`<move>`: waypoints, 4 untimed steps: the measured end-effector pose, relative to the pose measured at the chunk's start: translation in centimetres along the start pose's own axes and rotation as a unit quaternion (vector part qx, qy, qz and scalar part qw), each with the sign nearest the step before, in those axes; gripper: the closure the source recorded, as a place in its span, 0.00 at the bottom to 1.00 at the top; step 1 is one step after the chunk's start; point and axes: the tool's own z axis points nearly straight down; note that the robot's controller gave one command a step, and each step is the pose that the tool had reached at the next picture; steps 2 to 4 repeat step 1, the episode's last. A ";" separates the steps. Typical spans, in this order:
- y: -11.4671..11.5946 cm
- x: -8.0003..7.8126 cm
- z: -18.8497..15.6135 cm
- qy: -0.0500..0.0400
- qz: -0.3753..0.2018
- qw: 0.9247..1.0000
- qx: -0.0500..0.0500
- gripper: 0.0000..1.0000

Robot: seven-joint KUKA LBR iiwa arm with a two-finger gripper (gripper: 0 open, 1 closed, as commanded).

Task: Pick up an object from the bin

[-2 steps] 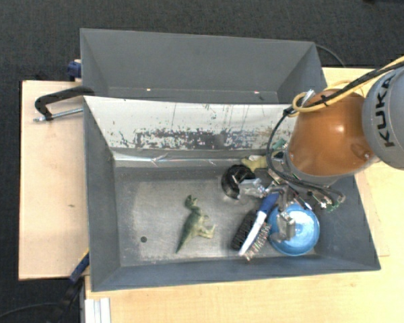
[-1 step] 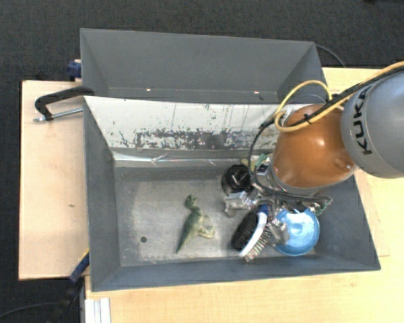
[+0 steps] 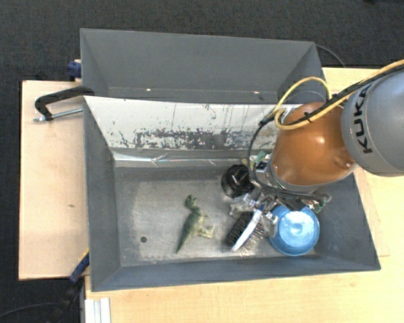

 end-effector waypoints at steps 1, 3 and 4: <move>1.3 -1.5 -13.4 -0.001 -0.006 1.000 0.002 1.00; 1.3 -1.5 -13.4 -0.001 -0.006 1.000 0.002 1.00; 1.3 -1.5 -13.4 -0.001 -0.006 1.000 0.002 1.00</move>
Offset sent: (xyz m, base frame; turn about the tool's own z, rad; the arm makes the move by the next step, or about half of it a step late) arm -0.0036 0.0181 0.1289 -0.0126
